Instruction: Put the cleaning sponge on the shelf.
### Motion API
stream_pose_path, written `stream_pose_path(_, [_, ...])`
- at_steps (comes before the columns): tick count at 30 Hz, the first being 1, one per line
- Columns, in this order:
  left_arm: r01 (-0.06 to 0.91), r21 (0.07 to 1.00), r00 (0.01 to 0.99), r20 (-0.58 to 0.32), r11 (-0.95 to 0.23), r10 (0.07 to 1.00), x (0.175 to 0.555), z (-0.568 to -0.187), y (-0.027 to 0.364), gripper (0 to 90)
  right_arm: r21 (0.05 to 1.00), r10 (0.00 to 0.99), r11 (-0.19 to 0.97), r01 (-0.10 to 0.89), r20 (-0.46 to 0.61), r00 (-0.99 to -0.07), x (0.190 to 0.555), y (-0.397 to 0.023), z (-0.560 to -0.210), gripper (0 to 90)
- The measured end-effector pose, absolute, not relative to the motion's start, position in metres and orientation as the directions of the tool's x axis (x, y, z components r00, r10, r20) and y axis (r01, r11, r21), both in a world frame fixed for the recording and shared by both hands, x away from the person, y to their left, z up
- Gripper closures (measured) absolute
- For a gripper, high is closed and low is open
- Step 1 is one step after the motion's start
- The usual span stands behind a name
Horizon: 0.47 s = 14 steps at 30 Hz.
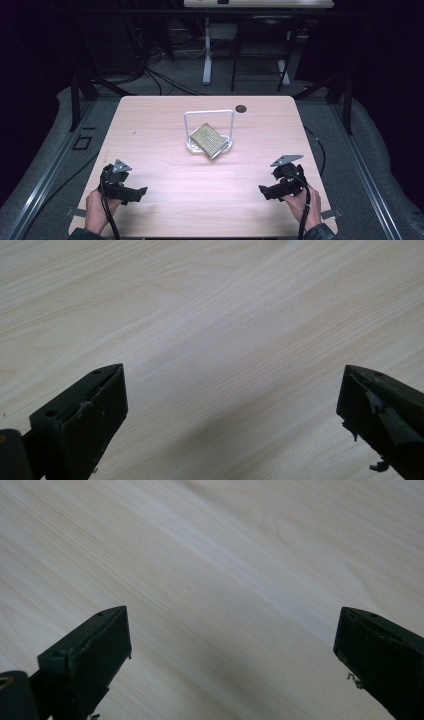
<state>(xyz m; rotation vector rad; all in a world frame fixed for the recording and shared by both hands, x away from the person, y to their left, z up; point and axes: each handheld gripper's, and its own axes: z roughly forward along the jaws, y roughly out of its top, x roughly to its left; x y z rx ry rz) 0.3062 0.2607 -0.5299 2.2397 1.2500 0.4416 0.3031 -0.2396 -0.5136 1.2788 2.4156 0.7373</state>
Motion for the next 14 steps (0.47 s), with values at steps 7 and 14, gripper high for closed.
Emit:
stream_pose_path(7, [0.677, 0.593, 0.526, 0.025, -0.437, 0.85, 0.307, -0.53, 0.261, 0.0, 0.526, 0.85, 0.457, 0.717, -0.022, -0.526, 0.307, -0.251, -0.527, 1.8])
stream_pose_path(14, [0.674, 0.592, 0.53, 0.03, -0.442, 0.848, 0.308, -0.53, 0.258, 0.0, 0.512, 0.838, 0.487, 0.708, -0.044, -0.544, 0.308, -0.249, -0.529, 2.7])
